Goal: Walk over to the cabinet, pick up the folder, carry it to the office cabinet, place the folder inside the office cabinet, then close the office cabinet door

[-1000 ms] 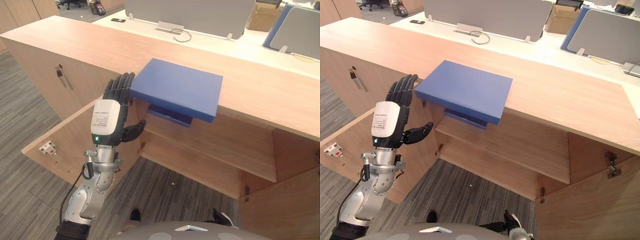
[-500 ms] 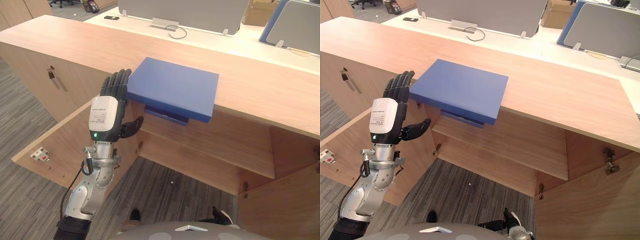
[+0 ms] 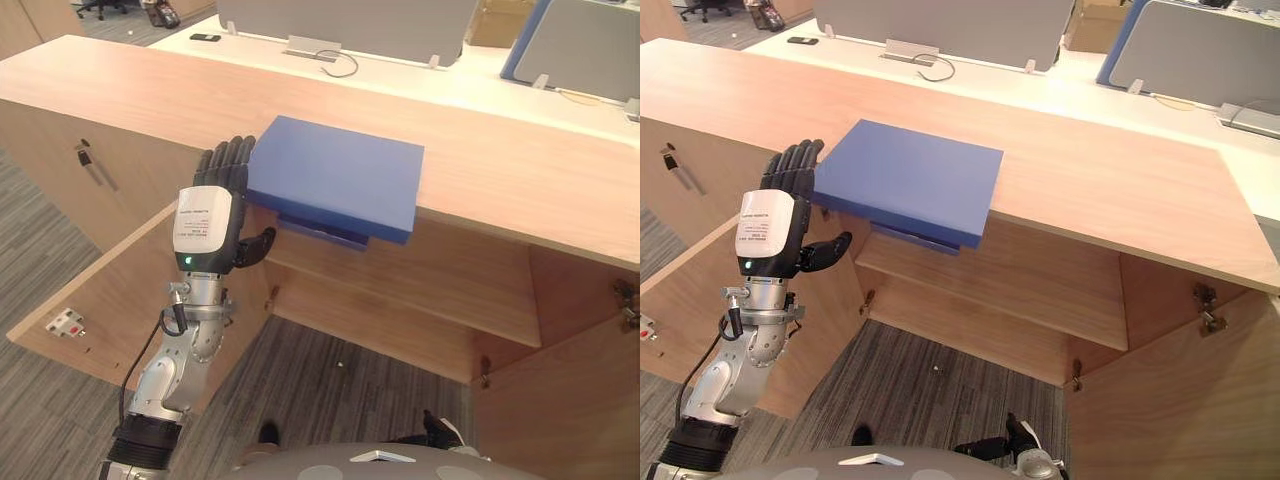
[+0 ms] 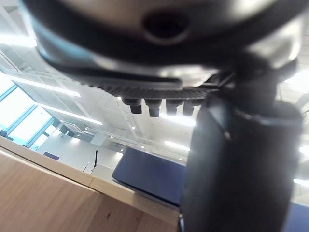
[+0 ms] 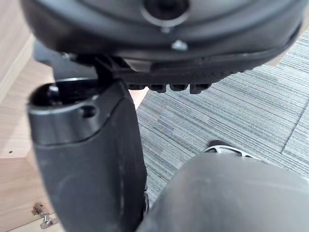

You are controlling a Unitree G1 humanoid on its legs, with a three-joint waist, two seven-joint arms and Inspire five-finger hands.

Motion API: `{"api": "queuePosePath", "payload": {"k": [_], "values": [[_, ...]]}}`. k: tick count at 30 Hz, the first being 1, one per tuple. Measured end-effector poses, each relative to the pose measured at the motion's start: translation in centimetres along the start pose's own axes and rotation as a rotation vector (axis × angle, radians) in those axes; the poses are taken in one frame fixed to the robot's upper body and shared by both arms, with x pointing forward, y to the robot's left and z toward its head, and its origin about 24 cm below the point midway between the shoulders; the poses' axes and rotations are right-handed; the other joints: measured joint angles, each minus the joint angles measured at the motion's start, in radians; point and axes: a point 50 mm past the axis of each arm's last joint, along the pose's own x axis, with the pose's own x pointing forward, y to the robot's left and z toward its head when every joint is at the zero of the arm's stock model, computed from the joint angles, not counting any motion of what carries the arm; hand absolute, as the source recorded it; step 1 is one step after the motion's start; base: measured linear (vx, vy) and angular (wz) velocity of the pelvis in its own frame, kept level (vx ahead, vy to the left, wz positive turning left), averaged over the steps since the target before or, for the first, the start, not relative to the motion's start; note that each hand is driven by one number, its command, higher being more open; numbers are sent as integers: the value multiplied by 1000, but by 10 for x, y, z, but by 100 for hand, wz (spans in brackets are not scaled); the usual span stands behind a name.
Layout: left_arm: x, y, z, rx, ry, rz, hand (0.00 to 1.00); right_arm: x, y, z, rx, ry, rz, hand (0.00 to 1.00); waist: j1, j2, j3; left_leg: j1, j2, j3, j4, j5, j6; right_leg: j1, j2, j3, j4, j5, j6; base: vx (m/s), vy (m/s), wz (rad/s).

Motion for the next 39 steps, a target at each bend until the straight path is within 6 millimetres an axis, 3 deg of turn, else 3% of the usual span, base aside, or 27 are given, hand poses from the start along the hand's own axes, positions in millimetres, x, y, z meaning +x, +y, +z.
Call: {"api": "queuePosePath", "payload": {"k": [16, 28, 39], "values": [[7, -13, -12, 146, -79, -99, 100, 0, 1, 1, -35, -10, 2, 100, -24, 2, 0, 29, -2, 26, -1, -8, 3, 16, -6, 26, -9, 5, 4, -8, -2, -4], [25, -12, -1, 142, -149, -72, 100, 0, 0, 0, -27, -7, -2, 100, -29, 6, -2, 32, -4, 39, 1, -12, 2, 18, -6, 39, -19, 13, 4, -2, -7, -3], [32, -26, 4, 149, -202, -122, 100, -2, -2, -4, -9, -1, -11, 100, -51, 19, -10, 44, -3, 56, 0, -21, 2, 20, -7, 54, -19, 14, 4, -7, -8, -5]]}}
